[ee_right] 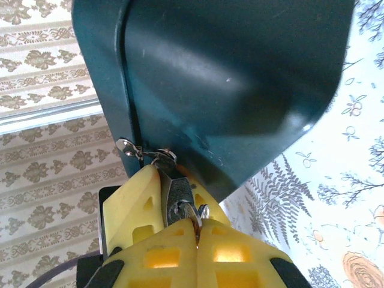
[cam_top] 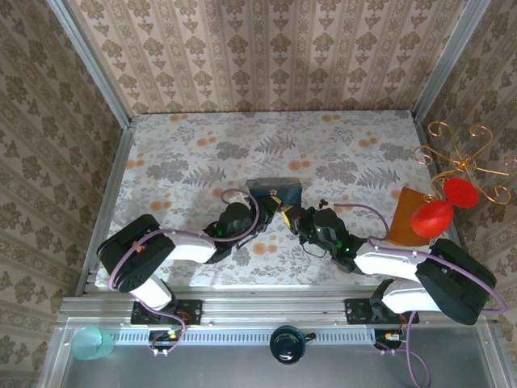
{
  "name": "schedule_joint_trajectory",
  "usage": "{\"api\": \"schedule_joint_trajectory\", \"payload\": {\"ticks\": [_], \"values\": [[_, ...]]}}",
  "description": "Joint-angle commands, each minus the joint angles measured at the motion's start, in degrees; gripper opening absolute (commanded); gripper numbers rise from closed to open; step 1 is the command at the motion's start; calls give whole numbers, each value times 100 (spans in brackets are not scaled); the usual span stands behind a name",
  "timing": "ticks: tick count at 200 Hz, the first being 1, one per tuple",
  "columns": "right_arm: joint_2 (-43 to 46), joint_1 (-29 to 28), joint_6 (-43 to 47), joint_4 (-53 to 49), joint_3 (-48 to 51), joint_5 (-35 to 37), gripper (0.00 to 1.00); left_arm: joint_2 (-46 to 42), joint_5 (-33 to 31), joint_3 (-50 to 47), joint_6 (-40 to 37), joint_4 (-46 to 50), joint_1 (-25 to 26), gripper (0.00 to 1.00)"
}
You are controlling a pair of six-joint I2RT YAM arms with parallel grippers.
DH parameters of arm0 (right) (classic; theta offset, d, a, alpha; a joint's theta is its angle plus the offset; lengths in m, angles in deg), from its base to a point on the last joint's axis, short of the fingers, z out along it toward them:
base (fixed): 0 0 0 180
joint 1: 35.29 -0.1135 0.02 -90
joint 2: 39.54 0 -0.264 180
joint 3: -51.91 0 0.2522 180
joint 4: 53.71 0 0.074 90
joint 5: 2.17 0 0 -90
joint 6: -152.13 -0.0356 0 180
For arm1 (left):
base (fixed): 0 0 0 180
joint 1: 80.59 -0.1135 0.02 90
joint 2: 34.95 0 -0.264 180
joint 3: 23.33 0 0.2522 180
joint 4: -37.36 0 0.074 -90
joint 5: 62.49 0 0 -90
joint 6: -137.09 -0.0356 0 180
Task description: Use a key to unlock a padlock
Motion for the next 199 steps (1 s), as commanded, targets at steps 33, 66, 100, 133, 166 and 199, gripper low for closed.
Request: {"api": "schedule_joint_trajectory", "payload": {"ticks": [33,66,100,133,166,199], "values": [[-80,-38,472,144,-389,-527,0,-47,582,283,-192,64,124,0],[189,174,1365,-850,-403,-587,32,-481,461,204,-549,956,13,0],[207,472,2928,-1837,-751,-1254,52,-802,395,50,-881,1509,-212,0],[281,485,4441,-2084,-798,-1335,52,-906,439,-191,-971,1694,-443,0],[552,226,6573,-2255,-865,-873,51,-1098,430,-286,-1031,1933,-528,0],[503,-416,8719,-1776,-734,-246,48,-1272,451,-240,-1116,2192,-520,0]]}}
